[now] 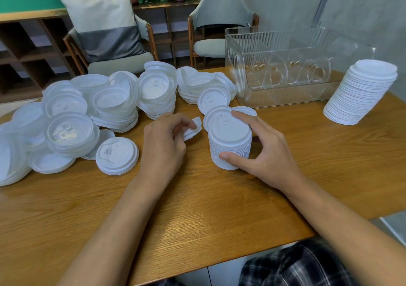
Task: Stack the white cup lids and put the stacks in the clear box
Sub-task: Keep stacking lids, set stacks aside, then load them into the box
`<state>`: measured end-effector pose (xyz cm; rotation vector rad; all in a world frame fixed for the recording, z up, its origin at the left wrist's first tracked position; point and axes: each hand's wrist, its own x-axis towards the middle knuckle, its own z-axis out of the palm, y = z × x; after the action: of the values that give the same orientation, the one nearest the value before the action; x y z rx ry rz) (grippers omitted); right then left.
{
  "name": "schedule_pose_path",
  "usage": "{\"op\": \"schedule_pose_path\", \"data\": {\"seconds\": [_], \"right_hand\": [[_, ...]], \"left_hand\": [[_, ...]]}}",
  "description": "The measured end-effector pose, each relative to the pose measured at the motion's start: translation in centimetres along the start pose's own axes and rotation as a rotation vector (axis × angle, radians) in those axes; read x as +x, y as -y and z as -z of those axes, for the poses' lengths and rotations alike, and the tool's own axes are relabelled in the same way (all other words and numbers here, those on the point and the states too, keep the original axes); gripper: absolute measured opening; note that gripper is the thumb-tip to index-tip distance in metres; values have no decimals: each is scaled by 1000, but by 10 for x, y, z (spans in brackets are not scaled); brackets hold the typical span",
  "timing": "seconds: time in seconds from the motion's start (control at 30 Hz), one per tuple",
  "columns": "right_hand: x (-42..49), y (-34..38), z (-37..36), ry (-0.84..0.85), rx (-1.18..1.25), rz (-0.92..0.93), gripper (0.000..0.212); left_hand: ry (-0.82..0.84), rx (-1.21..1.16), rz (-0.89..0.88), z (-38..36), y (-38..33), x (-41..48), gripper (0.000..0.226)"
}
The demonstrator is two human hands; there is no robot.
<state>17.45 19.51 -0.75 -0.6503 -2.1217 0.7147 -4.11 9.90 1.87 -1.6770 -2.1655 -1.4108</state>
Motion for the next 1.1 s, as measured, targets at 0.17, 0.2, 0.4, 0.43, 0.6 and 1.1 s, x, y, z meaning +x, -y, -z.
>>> {"op": "schedule_pose_path", "data": {"seconds": [0.17,0.2,0.4,0.43,0.6,1.1], "right_hand": [[0,1,1,5,0,1,85],[0,1,1,6,0,0,85],[0,2,0,-1,-11,3,84],[0,2,0,-2,-14,4,84],[0,2,1,1,-15,3,84],[0,3,1,23,-18,-6,85]], "left_hand": [[19,6,6,0,-3,0,34],[23,8,3,1,-3,0,35],[13,-11,-29,0,-3,0,39],[12,-11,-51,0,-3,0,40],[-25,-160,-107,5,-14,4,36],[26,-941,155,13,-25,9,30]]}}
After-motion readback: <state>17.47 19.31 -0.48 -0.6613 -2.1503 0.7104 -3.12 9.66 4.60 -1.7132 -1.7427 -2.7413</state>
